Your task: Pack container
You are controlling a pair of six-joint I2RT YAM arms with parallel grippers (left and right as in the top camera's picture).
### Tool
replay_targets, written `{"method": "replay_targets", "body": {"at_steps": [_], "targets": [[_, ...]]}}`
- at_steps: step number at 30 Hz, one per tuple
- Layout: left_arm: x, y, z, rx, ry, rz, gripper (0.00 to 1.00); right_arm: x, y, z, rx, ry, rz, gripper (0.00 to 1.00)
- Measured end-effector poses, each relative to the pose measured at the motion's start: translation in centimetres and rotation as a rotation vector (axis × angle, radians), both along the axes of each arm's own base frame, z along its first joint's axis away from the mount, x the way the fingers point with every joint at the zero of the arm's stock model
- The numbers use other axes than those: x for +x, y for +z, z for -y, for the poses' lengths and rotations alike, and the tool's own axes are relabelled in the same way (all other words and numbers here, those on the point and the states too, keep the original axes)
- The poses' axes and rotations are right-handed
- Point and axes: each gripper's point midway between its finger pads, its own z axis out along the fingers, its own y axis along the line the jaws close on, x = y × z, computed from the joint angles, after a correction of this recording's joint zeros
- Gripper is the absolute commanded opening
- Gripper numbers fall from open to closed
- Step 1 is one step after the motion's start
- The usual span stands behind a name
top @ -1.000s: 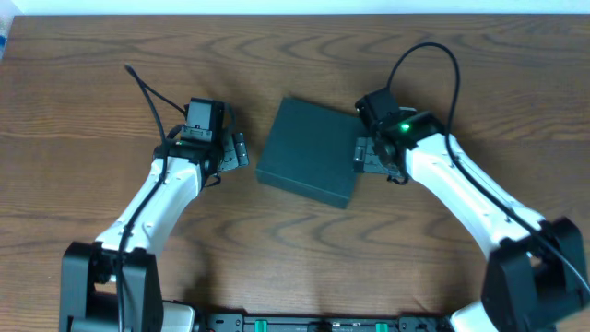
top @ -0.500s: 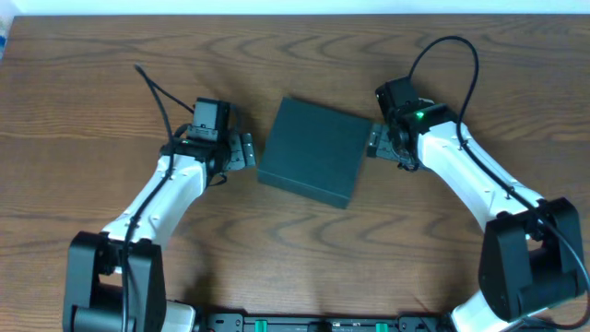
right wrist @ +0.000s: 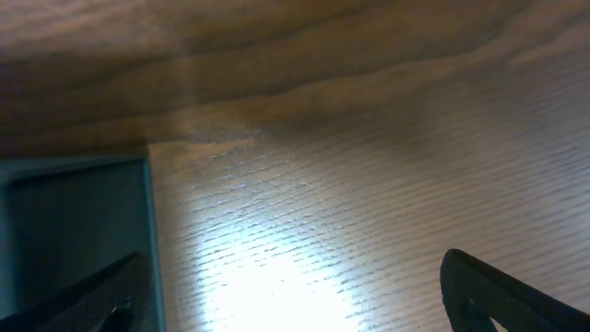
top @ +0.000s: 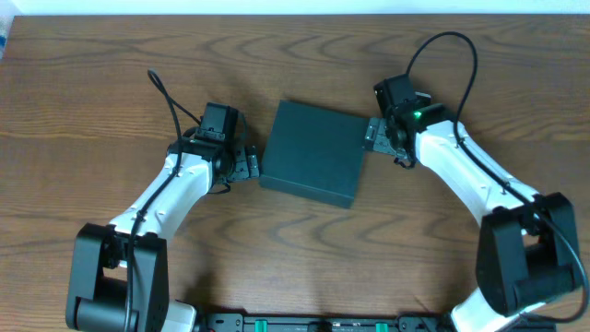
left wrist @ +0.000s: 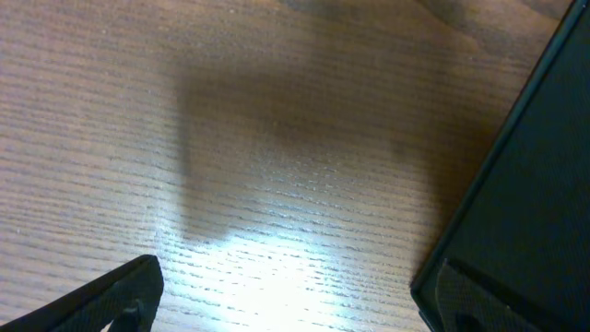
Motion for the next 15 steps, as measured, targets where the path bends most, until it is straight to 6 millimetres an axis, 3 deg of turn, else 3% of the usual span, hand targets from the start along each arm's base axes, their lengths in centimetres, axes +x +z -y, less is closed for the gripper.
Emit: {"method": "replay_targets", "body": {"at_steps": [4, 15], "targets": [[-0.2, -0.1, 0.3, -0.024, 0.010, -0.012, 0.96, 0.1, -1.5, 0.1, -0.011, -0.002, -0.028, 0.99], [-1.1, -0.1, 3.2, -0.069, -0.024, -0.027, 0.96, 1.3, -1.1, 0.6, -0.028, -0.020, 0.025, 0.99]]}}
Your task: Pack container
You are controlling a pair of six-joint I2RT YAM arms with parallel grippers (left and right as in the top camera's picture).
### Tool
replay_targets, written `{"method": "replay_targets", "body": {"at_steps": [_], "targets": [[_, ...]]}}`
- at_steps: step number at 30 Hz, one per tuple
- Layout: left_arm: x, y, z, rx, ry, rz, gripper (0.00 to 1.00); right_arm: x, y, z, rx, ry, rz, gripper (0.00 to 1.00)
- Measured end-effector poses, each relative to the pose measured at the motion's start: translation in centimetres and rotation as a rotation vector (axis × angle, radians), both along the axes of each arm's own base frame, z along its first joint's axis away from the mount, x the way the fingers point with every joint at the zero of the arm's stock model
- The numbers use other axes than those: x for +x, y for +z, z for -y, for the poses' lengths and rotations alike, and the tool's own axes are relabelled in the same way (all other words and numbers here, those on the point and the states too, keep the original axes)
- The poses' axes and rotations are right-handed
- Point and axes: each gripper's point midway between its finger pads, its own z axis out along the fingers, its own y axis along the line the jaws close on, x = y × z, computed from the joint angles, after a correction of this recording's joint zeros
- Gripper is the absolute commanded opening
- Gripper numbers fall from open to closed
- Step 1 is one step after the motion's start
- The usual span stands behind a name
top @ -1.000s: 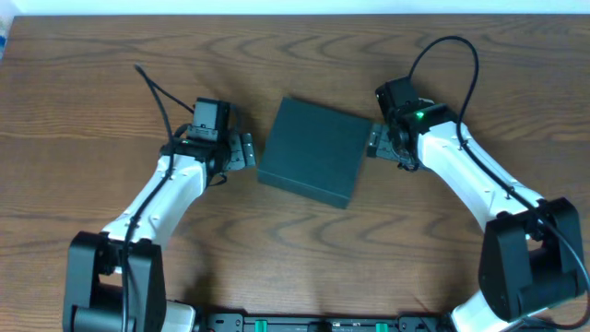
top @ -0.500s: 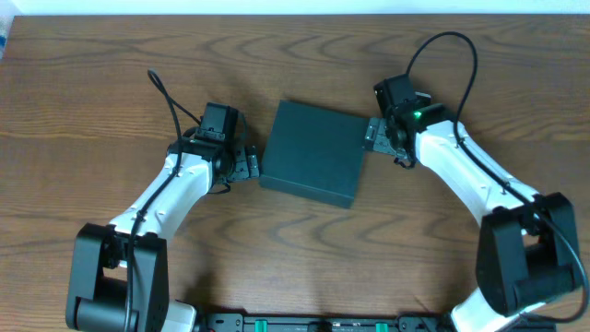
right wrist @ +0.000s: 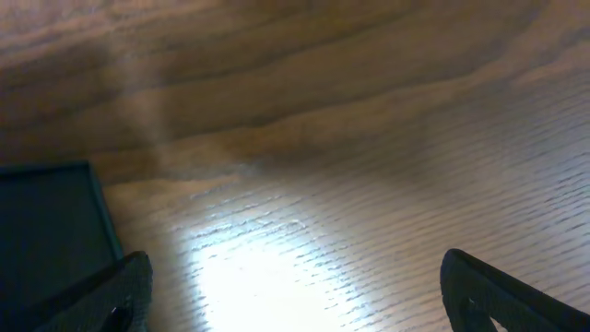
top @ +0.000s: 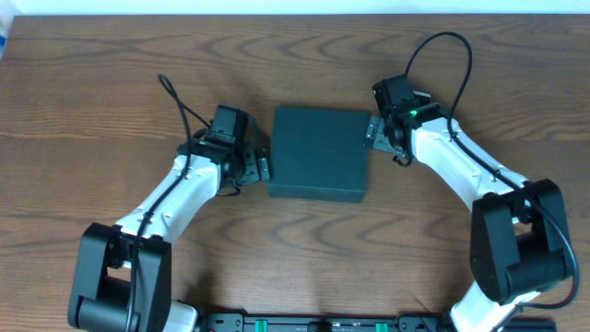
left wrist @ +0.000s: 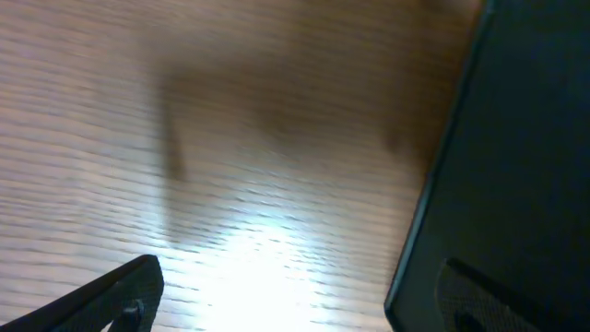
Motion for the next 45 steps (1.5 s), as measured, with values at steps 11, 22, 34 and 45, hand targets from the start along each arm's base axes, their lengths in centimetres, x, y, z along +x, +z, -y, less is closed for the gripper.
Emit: {"method": "replay_targets", "body": {"at_steps": [11, 22, 34, 45], "targets": [[-0.1, 0.0, 0.6, 0.013, 0.002, 0.009, 0.96, -0.3, 0.0, 0.3, -0.012, -0.009, -0.011, 0.99], [1.2, 0.5, 0.0, 0.056, 0.017, 0.067, 0.96, -1.9, 1.0, 0.3, 0.010, -0.029, -0.049, 0.99], [1.8, 11.1, -2.9, 0.144, 0.001, 0.250, 0.96, -6.3, 15.8, 1.1, 0.023, 0.100, 0.238, 0.99], [-6.0, 20.1, -3.0, 0.103, -0.100, 0.454, 0.96, -16.9, 23.3, -2.8, 0.027, 0.425, 0.419, 0.99]]}}
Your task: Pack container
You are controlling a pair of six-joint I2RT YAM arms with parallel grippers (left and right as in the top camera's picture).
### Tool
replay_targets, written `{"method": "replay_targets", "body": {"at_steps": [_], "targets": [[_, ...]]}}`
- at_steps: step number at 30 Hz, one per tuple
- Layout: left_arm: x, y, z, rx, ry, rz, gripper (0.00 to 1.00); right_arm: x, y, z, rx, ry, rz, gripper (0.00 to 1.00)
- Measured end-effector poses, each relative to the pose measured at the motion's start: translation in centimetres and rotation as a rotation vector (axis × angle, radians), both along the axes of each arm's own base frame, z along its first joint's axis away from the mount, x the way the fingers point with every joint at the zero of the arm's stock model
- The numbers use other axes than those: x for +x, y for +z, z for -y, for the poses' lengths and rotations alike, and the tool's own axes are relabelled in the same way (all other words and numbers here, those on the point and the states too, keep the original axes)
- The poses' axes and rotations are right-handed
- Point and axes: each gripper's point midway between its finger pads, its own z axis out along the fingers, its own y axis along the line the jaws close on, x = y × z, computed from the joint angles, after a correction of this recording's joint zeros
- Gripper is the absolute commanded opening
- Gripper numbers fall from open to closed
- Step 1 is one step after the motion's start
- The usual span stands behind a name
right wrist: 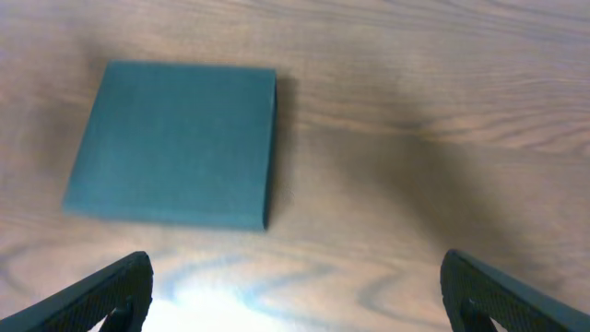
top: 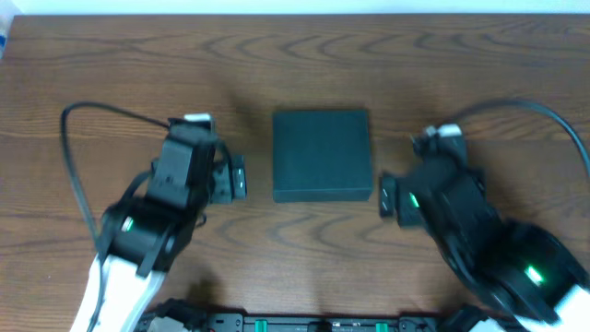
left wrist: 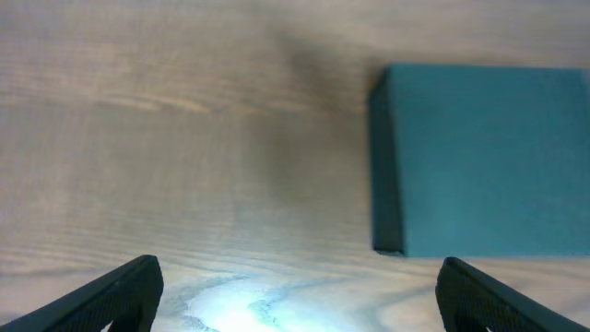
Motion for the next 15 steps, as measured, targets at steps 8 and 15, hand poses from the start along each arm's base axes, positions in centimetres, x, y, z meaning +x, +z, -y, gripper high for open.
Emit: {"method": "replay_targets", "body": {"at_steps": [8, 15], "targets": [[-4.8, 1.4, 0.0, -0.037, -0.088, 0.094, 0.96, -5.4, 2.0, 3.7, 0.093, 0.016, 0.063, 0.99], [-6.6, -0.6, -0.9, 0.010, -0.088, -0.012, 0.96, -6.6, 1.8, 3.1, 0.161, 0.062, 0.023, 0.99]]}}
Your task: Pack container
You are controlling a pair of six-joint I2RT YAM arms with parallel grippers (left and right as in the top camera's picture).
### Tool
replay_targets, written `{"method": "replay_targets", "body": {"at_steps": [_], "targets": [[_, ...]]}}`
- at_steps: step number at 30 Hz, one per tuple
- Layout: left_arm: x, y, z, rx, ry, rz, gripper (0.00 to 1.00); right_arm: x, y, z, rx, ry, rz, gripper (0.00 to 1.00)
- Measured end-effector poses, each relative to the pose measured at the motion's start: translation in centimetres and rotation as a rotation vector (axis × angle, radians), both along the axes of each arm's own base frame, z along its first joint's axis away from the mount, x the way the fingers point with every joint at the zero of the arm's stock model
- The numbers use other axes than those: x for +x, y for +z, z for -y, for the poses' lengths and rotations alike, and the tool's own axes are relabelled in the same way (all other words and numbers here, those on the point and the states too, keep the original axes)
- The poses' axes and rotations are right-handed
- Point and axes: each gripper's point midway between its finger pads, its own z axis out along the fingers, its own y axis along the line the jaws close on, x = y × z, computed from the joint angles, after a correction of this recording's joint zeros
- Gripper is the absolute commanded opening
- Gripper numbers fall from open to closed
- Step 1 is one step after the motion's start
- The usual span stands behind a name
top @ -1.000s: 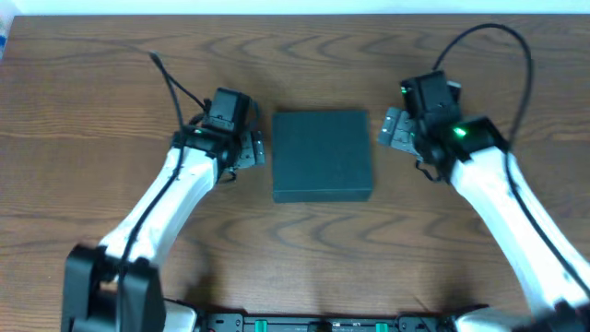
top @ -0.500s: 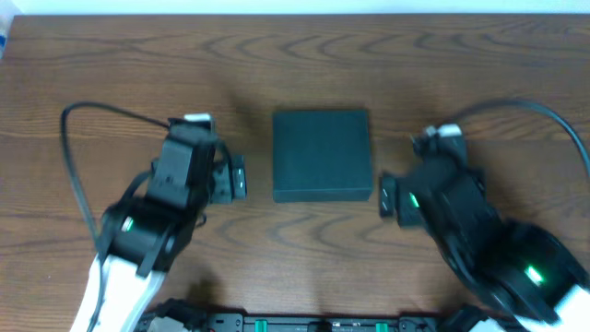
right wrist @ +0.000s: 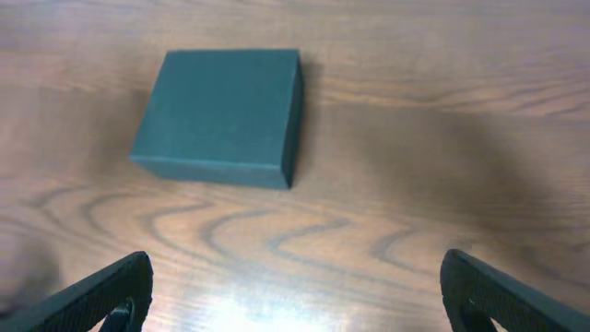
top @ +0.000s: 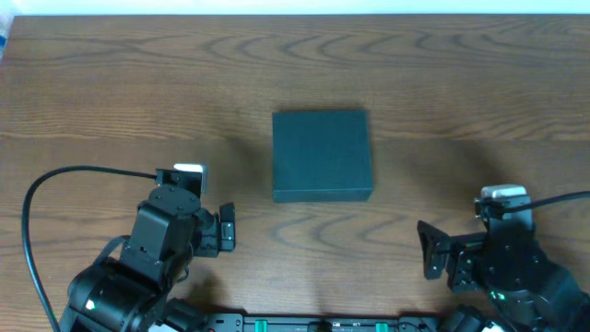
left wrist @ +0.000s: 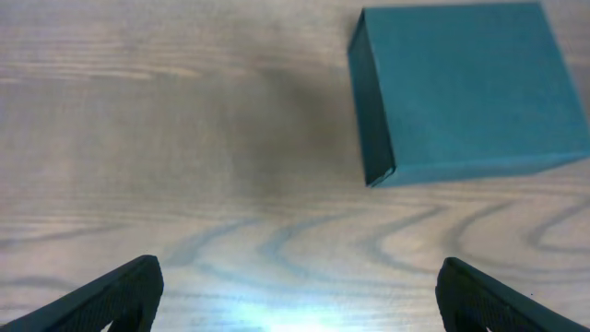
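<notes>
A closed dark green box (top: 322, 155) lies square on the wooden table (top: 111, 83) near its middle; it also shows as the box (left wrist: 466, 90) and the box (right wrist: 221, 114) in the wrist views. My left gripper (top: 225, 230) is pulled back to the near left, open and holding nothing. My right gripper (top: 430, 251) sits at the near right, open too, well clear of the box. In the left wrist view the left gripper (left wrist: 297, 300) frames bare wood. So does the right gripper (right wrist: 304, 295).
A black cable (top: 64, 177) loops out from the left arm over the near-left table. Both arm bodies crowd the front edge.
Both arms have drawn back further toward the front edge, away from the box. The box has stayed where it was. Both grippers stay open.
At first the box lay skewed, with an open gripper close against each side. Half a second later it sat square with the grippers still beside it. Then both arms were off it, and now they are back near the front edge.
</notes>
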Motion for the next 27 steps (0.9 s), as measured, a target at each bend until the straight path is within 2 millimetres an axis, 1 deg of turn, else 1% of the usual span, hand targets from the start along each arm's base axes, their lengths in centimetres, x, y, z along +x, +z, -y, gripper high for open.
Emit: {"method": "replay_targets", "body": {"at_steps": [12, 17, 20, 23, 27], "targets": [[-0.2, -0.2, -0.1, 0.004, 0.000, -0.009, 0.96, -0.4, -0.2, -0.5, 0.019, 0.027, -0.022, 0.99], [-0.2, -0.2, -0.1, 0.004, 0.000, -0.009, 0.96, -0.7, -0.7, -0.1, -0.006, 0.027, -0.044, 0.99], [-0.2, -0.2, -0.1, 0.004, 0.000, -0.009, 0.96, -0.7, -0.7, -0.1, -0.012, 0.032, -0.041, 0.99], [-0.2, -0.2, -0.1, 0.004, 0.000, -0.009, 0.96, -0.3, -0.5, -0.4, -0.012, 0.044, -0.014, 0.99], [-0.2, -0.2, -0.1, 0.005, 0.000, -0.010, 0.96, 0.7, -1.1, -0.1, -0.025, 0.035, 0.017, 0.99]]}}
